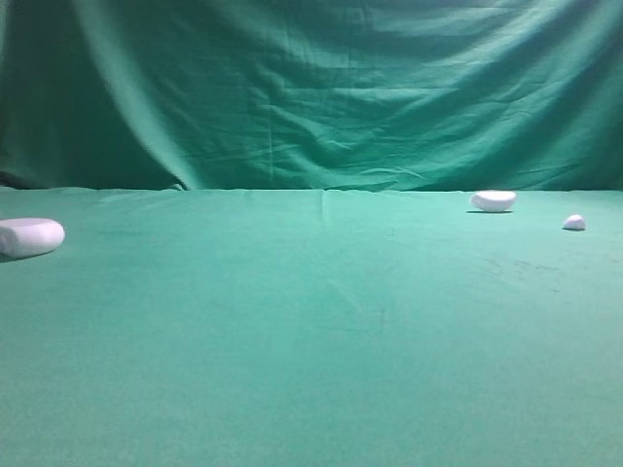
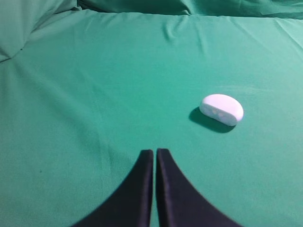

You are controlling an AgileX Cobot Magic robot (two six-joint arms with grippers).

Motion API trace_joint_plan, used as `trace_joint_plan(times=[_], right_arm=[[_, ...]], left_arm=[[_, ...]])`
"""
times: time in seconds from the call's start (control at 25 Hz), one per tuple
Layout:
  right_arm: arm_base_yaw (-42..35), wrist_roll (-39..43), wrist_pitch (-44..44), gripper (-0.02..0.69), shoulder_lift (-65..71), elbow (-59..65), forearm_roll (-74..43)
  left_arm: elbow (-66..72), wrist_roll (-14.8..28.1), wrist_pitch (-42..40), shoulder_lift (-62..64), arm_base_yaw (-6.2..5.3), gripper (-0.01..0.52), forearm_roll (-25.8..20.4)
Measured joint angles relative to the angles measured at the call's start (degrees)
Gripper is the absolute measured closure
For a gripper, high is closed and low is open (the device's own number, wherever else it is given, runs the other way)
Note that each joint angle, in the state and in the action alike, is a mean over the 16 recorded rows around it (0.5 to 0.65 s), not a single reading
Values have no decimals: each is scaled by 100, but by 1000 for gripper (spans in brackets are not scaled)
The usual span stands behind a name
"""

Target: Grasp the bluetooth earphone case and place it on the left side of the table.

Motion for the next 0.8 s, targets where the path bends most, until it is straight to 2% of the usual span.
trace_joint_plan(times=[0.44, 0.8], right_arm=[[-102, -257, -624, 665, -1705, 1340, 8], [-1117, -393, -2851, 665, -3106, 3498, -270]], left_arm=[[0, 0, 0, 0, 0, 514, 0], [0, 0, 0, 0, 0, 514, 0]])
